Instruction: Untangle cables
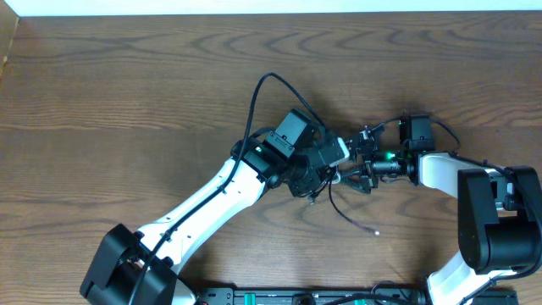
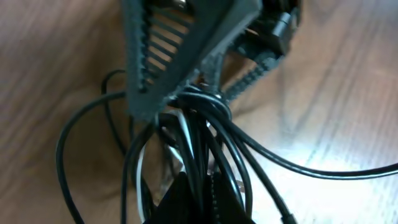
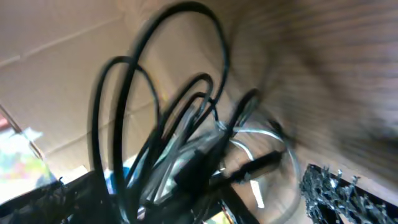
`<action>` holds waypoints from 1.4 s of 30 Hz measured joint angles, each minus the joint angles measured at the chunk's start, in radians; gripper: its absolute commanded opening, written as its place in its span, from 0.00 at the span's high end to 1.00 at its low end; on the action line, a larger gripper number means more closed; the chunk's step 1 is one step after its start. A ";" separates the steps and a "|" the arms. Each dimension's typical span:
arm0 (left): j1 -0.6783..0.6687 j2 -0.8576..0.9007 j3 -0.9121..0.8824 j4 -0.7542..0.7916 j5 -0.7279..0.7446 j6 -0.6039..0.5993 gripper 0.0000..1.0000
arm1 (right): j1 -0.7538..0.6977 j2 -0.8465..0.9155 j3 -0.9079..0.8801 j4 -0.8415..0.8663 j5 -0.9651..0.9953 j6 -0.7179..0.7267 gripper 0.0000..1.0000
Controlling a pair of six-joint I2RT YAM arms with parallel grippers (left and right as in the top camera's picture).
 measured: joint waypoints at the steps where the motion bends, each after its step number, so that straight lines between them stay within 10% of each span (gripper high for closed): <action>1: 0.000 0.000 0.000 0.010 -0.014 -0.010 0.93 | 0.000 0.000 0.000 0.001 0.004 0.017 0.01; 10: 0.000 0.000 0.000 0.030 -0.135 -0.060 0.93 | -0.045 0.000 0.000 0.015 0.020 0.111 0.01; 28: 0.002 0.000 0.000 -0.064 0.164 -0.036 0.92 | 0.003 0.000 0.000 0.035 0.047 0.215 0.01; 42: 0.002 0.000 -0.016 -0.059 0.211 -0.032 0.93 | 0.059 0.000 0.000 0.052 0.064 0.256 0.22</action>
